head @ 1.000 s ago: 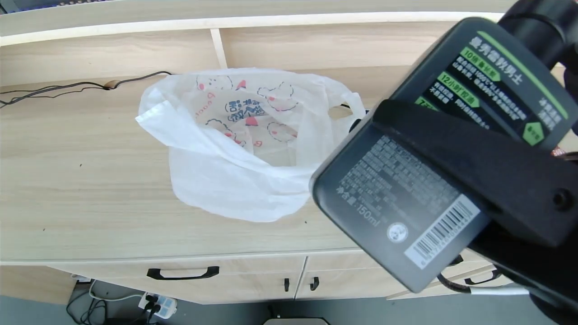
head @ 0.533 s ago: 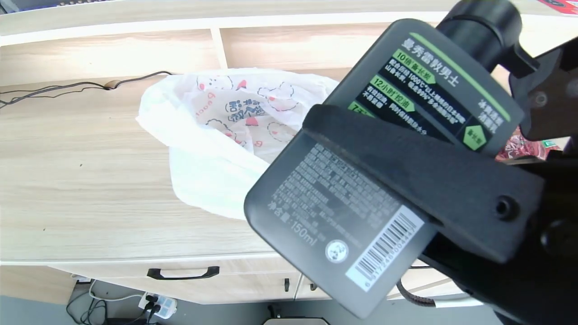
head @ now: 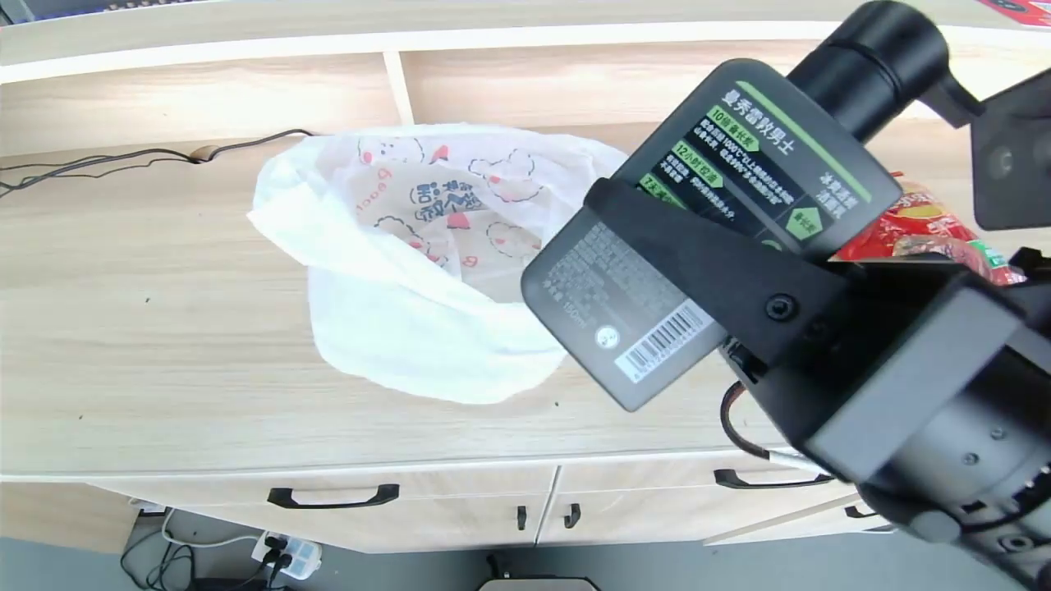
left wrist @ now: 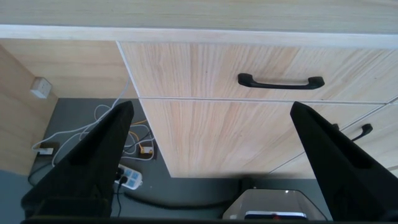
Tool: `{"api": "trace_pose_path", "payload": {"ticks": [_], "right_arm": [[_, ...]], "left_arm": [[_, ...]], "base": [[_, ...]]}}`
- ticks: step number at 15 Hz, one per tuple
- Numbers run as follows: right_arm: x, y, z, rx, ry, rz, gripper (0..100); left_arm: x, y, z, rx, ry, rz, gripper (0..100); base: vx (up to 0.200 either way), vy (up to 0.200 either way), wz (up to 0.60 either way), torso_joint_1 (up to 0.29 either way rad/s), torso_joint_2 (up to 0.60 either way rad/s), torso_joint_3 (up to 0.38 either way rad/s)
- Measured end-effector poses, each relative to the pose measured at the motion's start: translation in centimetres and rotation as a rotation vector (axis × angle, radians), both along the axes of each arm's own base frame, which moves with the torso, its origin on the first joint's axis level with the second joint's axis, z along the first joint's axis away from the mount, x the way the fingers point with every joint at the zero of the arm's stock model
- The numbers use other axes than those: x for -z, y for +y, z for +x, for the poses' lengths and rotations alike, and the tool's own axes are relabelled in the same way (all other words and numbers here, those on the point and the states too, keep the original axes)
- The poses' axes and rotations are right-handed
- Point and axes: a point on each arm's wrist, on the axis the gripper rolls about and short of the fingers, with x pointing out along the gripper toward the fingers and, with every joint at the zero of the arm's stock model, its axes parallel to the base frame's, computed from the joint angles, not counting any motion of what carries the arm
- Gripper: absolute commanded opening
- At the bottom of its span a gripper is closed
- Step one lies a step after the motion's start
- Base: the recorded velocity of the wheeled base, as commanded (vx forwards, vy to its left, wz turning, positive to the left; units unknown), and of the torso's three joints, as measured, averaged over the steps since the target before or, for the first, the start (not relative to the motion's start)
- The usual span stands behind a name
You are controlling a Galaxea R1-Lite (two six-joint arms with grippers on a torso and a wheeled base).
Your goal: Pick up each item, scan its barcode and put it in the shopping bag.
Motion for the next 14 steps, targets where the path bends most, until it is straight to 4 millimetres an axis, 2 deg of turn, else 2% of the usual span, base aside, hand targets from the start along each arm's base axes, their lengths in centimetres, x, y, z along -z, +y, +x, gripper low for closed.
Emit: {"api": "trace_pose_path", "payload": {"ticks": [2,5,8,12,14], "right_arm": [[1.1,-1.6,2.3,0.182,-0.094,-0.115,0],[2.2,-4.9,6.0,0.376,-0.117,-0.194,0],[2.5,-7.8,9.7,0.475,-0.334,-0.336,0],[0.9,-7.8,13.6,0.58,-0.627,-0.36,0],[1.0,-7.6,14.6,0.524,-0.785,-0.429,0]], "left_arm": [[0.0,0.0,0.0,0.0,0.0,0.0,100],[0.0,0.0,0.0,0.0,0.001,-0.001,100],[0.0,0.0,0.0,0.0,0.001,-0.002,100],[0.0,0.0,0.0,0.0,0.001,-0.002,100],[0.0,0.0,0.0,-0.001,0.001,-0.002,100]], "base": [[0.0,0.0,0.0,0.0,0.0,0.0],[0.0,0.0,0.0,0.0,0.0,0.0],[0.0,0.0,0.0,0.0,0.0,0.0],[0.0,0.0,0.0,0.0,0.0,0.0],[0.0,0.0,0.0,0.0,0.0,0.0]]}}
